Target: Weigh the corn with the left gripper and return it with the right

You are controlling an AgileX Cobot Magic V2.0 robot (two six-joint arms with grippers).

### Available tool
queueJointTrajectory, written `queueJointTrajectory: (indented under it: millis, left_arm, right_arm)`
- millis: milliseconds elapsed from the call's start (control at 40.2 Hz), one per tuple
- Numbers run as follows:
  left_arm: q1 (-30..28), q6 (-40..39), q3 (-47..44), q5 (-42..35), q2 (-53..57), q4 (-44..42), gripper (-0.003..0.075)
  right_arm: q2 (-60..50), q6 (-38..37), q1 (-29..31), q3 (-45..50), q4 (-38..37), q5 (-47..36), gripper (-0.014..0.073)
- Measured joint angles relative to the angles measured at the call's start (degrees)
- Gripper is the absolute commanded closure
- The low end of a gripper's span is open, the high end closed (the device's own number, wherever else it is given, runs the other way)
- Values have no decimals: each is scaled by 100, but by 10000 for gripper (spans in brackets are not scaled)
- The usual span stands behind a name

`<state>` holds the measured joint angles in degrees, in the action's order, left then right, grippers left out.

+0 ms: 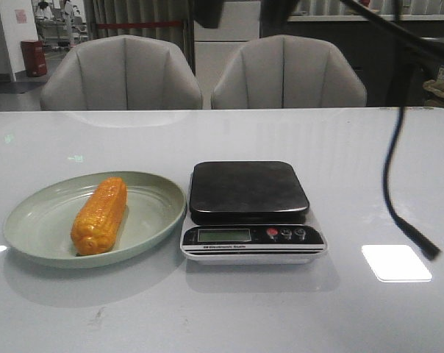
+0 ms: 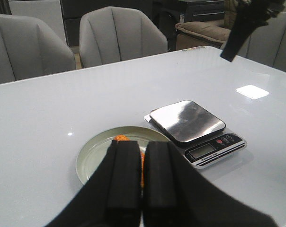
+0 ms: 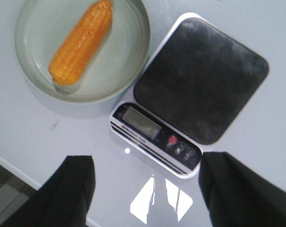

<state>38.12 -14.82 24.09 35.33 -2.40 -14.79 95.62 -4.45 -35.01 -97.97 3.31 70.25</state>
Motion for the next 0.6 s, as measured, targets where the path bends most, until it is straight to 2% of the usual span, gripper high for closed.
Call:
queueJointTrajectory:
  millis: [298,597]
  left_arm:
    - [0,0,0,0,0,0,587]
    - [0,0,0,0,0,0,587]
  right_arm:
    - [-1906,160,645,2600,0,-997,29]
    - [-4240,194,690,4286,0,-1592,29]
